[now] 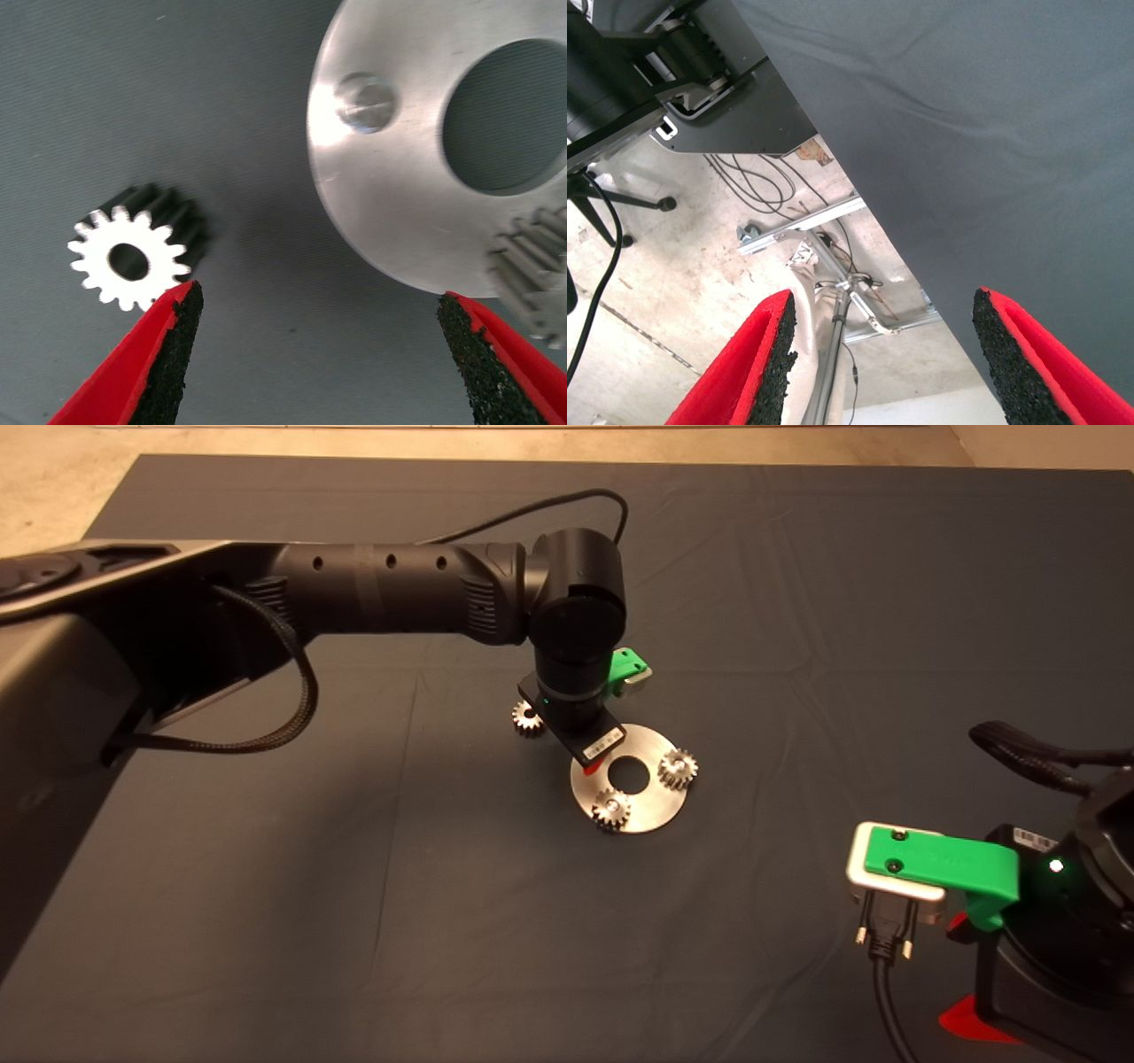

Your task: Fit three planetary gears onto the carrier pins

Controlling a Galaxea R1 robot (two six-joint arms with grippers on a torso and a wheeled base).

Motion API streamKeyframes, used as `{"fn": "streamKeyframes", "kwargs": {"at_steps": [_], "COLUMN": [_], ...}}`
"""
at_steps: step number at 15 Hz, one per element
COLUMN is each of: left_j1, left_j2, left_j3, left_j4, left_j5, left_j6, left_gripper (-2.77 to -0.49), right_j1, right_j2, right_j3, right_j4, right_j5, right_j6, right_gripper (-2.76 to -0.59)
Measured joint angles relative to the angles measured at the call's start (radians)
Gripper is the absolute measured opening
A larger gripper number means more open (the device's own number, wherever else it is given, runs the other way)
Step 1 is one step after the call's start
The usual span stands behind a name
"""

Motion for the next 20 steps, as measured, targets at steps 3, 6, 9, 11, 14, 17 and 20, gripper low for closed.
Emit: {"fn": "streamKeyframes", "kwargs": {"at_steps": [3,6,9,11,14,17,20], "left_j1": [-0.003,-0.003,-0.003,-0.003,-0.01,-0.011,-0.011], "left_j2": [-0.01,-0.02,-0.038,-0.043,-0.051,-0.065,-0.065], "left_j3": [-0.02,-0.031,-0.04,-0.041,-0.042,-0.045,-0.053], "left_j4": [0.005,0.008,0.016,0.022,0.037,0.059,0.084], "left_j5": [0.0,0.0,0.0,0.001,0.0,0.0,0.0], "left_j6": [0.028,0.049,0.062,0.069,0.074,0.076,0.077], "left_gripper": [-1.37,-1.37,-1.37,-1.37,-1.37,-1.37,-1.37], "right_j1": [0.0,0.0,0.0,0.0,0.0,0.0,0.0], "right_j2": [0.0,0.0,0.0,0.0,0.003,0.003,0.005], "right_j3": [0.0,0.0,0.0,0.0,0.0,0.0,0.0], "right_j4": [0.0,0.0,0.0,0.0,0.0,0.0,0.0], "right_j5": [-0.001,0.0,0.0,0.0,0.0,0.0,0.0], "right_j6": [0.0,0.0,0.0,0.0,0.0,0.0,0.0], "right_gripper": [-1.89,-1.89,-1.89,-1.89,-1.89,-1.89,-1.89]}}
